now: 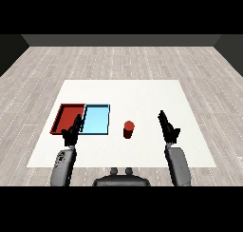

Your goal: Pick the red can and put it in the red box

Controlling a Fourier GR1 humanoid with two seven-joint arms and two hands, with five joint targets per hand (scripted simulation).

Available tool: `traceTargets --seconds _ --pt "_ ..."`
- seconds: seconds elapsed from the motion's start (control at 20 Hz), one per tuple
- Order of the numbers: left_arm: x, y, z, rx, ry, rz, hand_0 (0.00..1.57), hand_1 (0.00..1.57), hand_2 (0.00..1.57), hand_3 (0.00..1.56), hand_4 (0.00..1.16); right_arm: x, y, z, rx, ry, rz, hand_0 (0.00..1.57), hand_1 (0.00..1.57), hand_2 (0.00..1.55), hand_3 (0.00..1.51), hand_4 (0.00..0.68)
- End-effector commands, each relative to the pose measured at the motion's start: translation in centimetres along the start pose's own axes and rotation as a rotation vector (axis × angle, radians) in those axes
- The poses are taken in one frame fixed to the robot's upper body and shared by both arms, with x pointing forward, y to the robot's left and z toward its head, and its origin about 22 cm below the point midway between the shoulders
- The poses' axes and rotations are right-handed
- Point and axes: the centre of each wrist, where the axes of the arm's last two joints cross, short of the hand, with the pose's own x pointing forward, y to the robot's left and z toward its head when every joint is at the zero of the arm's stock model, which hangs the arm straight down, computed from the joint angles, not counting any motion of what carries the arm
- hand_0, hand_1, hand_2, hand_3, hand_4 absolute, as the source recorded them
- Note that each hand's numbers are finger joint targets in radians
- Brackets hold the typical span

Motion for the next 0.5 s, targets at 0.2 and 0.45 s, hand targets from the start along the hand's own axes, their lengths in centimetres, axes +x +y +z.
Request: traceTargets --seconds 0.2,0.45 --pt "1.0 -1.1 -0.4 -0.03 -0.018 0.035 0.0 0.0 0.0 0.0 0.0 -1.3 -3.0 4.3 0.004 0.049 -0.025 0.0 0.0 0.0 0.0 0.0" --pt "4.3 -1.5 -0.3 -0.004 -0.476 0.091 0.0 0.0 0.0 0.0 0.0 0.8 -3.5 4.0 0.03 -0.302 -0.09 0.0 0.0 0.0 0.0 0.0"
